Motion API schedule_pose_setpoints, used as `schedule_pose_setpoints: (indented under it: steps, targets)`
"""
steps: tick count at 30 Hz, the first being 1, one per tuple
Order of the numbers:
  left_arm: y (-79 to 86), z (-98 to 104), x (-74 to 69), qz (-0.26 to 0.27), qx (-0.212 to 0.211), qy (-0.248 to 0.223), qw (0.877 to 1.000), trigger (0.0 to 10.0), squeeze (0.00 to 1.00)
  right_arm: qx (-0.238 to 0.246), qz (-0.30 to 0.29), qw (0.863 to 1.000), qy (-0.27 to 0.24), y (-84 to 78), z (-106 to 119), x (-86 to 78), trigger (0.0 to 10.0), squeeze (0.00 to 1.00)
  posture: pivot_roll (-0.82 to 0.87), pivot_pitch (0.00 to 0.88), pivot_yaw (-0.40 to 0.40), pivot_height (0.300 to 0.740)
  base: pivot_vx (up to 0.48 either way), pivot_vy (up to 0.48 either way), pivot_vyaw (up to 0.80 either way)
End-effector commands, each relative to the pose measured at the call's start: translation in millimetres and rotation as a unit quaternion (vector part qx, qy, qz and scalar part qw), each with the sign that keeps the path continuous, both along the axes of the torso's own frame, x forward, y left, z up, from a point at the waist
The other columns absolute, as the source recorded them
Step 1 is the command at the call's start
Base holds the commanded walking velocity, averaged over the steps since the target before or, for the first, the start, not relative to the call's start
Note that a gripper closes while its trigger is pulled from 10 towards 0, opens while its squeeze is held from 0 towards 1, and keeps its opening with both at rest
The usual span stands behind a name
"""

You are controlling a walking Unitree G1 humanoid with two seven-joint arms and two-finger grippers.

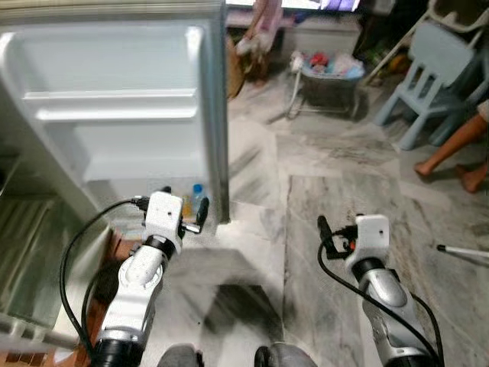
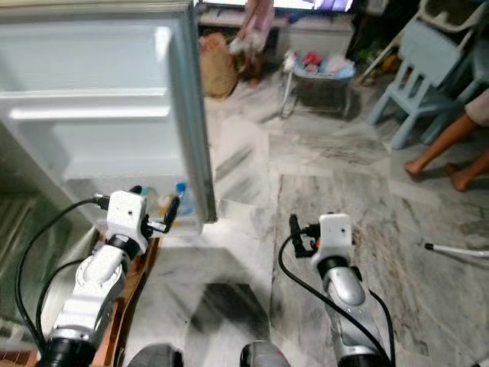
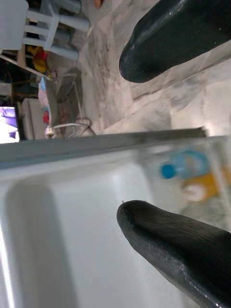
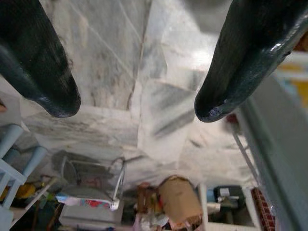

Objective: Restocking fridge

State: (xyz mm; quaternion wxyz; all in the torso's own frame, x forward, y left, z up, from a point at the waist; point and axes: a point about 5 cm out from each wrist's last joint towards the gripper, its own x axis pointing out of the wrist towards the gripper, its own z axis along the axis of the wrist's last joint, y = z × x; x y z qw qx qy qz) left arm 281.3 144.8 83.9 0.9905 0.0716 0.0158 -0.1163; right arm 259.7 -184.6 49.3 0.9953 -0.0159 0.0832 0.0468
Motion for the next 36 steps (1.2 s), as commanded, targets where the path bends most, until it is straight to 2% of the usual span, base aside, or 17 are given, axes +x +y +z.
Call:
schedule_pose_setpoints:
  steps: [1, 8, 15, 23, 24, 25, 28, 29, 32, 36]
  targets:
    - [5.3, -5, 0.5, 0.009, 0.012, 0.01, 1.0, 10.0, 0.0, 0.002, 0.006, 1.0, 0.003, 5.9, -2, 0.1, 10.0, 0.0, 0.05, 0.09, -0.03, 0.74, 0.48, 0.0, 0.0]
    - [-1.2, 0, 22.1, 0.009, 0.023, 0.003, 1.0, 10.0, 0.0, 0.0, 0.005, 1.0, 0.001, 6.2, -2, 1.9, 10.0, 0.0, 0.04, 0.084, -0.03, 0.74, 0.473, 0.0, 0.0]
    - [-4.2, 5, 29.8, 0.008, 0.025, -0.005, 1.0, 10.0, 0.0, 0.0, 0.001, 1.0, 0.001, 4.7, -2, 1.2, 10.0, 0.0, 0.03, 0.082, -0.024, 0.74, 0.16, 0.0, 0.0]
    - [4.0, -8, 16.7, 0.016, 0.028, 0.008, 0.999, 10.0, 0.0, -0.001, 0.002, 1.0, 0.003, 5.2, -3, 1.2, 10.0, 0.0, 0.04, 0.086, -0.029, 0.74, 0.0, 0.0, 0.0]
    - [10.8, -12, 11.7, 0.027, 0.034, 0.015, 0.999, 10.0, 0.0, -0.001, 0.003, 1.0, 0.004, 5.1, -4, 1.5, 10.0, 0.0, 0.05, 0.086, -0.029, 0.74, 0.0, 0.0, 0.0]
    - [10.8, -12, 11.7, 0.027, 0.034, 0.015, 0.999, 10.0, 0.0, -0.001, 0.003, 1.0, 0.004, 5.1, -4, 1.5, 10.0, 0.0, 0.05, 0.086, -0.029, 0.74, 0.0, 0.0, 0.0]
    - [31.2, -19, -4.0, 0.07, 0.045, 0.032, 0.996, 10.0, 0.0, -0.002, 0.004, 1.0, 0.006, 5.4, -5, 1.7, 10.0, 0.0, 0.05, 0.09, -0.03, 0.74, 0.0, 0.0, 0.0]
    - [31.2, -19, -4.0, 0.07, 0.045, 0.032, 0.996, 10.0, 0.0, -0.002, 0.004, 1.0, 0.006, 5.4, -5, 1.7, 10.0, 0.0, 0.05, 0.09, -0.03, 0.74, 0.0, 0.0, 0.0]
    - [37.4, -22, -18.1, 0.082, 0.051, 0.035, 0.995, 10.0, 0.0, -0.002, 0.005, 1.0, 0.007, 5.5, -5, 2.0, 10.0, 0.0, 0.06, 0.092, -0.031, 0.74, 0.0, 0.0, 0.0]
    - [37.4, -26, -33.5, 0.082, 0.051, 0.039, 0.995, 10.0, 0.0, -0.004, 0.007, 1.0, 0.007, 7.0, -5, 3.0, 10.0, 0.0, 0.07, 0.09, -0.033, 0.74, 0.0, 0.0, 0.0]
